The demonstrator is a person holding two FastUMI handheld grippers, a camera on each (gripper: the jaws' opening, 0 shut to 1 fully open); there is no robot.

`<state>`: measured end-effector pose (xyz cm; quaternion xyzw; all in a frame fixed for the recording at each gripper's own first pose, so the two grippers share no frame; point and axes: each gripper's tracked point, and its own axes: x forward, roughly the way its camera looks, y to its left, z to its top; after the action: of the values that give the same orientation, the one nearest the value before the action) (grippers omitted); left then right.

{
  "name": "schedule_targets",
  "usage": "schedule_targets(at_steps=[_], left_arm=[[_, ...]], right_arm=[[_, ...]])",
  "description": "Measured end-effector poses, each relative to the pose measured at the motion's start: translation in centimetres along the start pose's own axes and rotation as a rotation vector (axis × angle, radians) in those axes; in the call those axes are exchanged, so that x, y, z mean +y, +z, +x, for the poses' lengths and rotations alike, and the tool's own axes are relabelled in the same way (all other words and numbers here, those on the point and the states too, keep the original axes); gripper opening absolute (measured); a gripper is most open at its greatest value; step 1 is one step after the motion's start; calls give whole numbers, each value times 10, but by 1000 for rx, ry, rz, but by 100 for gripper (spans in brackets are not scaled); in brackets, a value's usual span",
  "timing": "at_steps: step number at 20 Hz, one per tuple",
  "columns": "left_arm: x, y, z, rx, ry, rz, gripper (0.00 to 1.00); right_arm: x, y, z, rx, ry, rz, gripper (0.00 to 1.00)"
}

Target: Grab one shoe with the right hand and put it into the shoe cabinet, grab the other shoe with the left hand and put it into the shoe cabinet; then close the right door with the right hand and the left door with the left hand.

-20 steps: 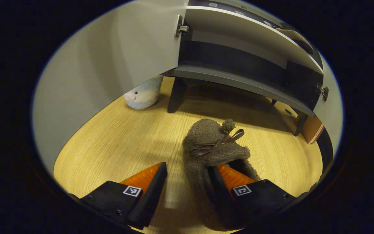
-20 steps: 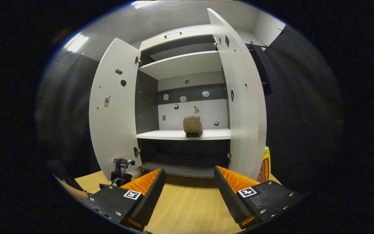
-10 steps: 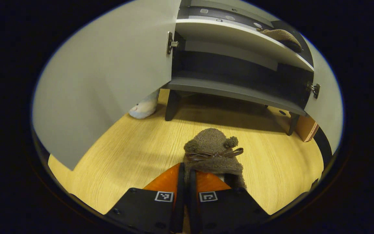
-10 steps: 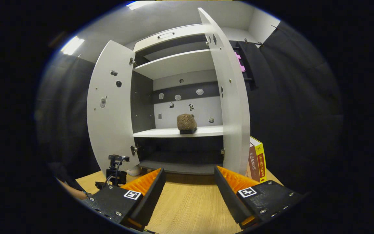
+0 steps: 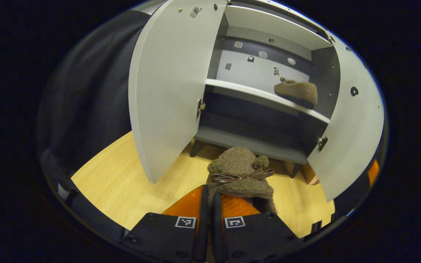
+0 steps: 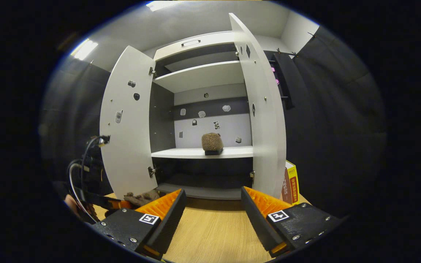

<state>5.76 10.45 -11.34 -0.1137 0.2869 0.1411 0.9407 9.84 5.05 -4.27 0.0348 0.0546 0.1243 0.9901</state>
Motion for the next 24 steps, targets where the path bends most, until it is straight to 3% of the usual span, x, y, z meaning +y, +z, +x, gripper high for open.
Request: schedule_targets(at_steps=[6, 11, 14, 17, 20, 24], left_arm=[[-58, 176, 35, -191, -122, 13, 14], [-108, 261, 136, -160, -131, 49, 14], [-119, 263, 213, -55, -75, 84, 14], [-115, 241, 258, 90, -24, 58, 14], [-115, 252, 273, 66, -10, 99, 17], [-121, 251, 273, 62, -22, 92, 31]], right_arm=[[10, 5, 5, -13, 11, 30, 92], [2, 11, -2, -26, -16, 15, 92], [-7, 6, -6, -12, -39, 12, 92], [-21, 4, -14, 4, -66, 11, 92], [-32, 5, -19, 1, -101, 16, 92], [-48, 3, -27, 14, -121, 17, 92]])
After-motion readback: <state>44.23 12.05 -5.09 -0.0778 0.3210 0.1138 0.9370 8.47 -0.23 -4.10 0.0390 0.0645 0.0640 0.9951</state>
